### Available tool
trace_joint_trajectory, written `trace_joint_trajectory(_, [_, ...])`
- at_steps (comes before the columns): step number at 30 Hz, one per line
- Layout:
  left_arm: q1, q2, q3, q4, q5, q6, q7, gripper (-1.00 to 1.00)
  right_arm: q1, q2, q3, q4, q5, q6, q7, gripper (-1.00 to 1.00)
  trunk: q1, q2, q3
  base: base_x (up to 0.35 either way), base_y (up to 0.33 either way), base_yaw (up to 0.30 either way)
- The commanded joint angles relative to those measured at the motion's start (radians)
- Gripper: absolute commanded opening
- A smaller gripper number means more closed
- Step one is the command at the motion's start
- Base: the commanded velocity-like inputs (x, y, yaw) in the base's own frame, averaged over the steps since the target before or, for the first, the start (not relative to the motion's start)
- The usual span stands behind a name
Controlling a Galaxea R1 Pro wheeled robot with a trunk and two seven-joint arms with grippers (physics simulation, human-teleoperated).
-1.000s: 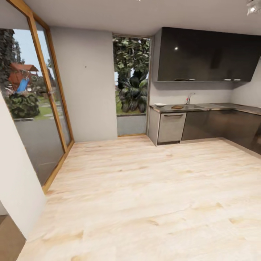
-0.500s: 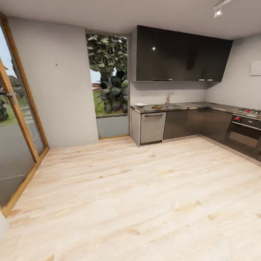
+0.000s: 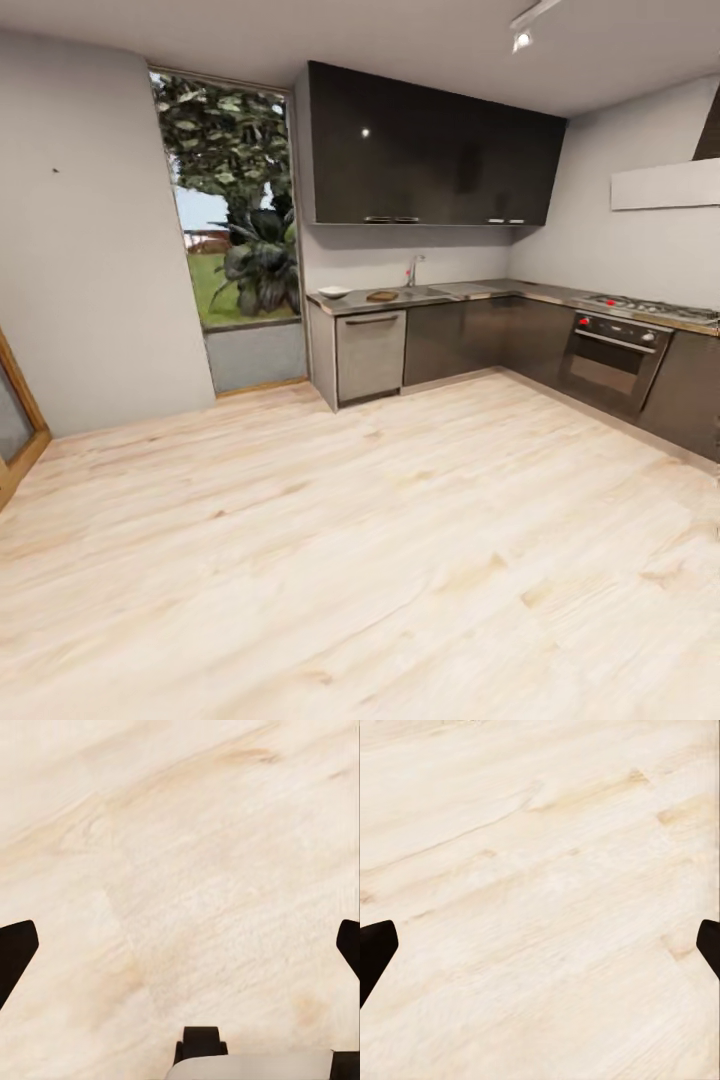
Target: In the kitchen, take the Vidalia onion out of the sink, dice it on the chopping board with the paring knife, put the diced onion into the bowl on the countertop, then place both the paring knife and the chopping board into the sink.
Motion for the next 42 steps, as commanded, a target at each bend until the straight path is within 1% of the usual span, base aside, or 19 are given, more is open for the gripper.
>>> trace_joint_trajectory(1, [0.0, 0.0, 0.0, -0.002, -0.001, -0.001, 0.0, 1.0, -0.001, 0.0, 0.001, 0.001, 0.0, -0.003, -0.003, 1.0, 0.0, 0.0, -0.001, 0.268, -0.233, -0.101])
trace_joint_trajectory(42, [0.0, 0.0, 0.0, -0.002, -0.001, -0.001, 0.0, 1.0, -0.001, 0.003, 0.001, 0.001, 0.002, -0.005, -0.004, 1.0, 0.0, 0.0, -0.001, 0.265, -0.235, -0.004])
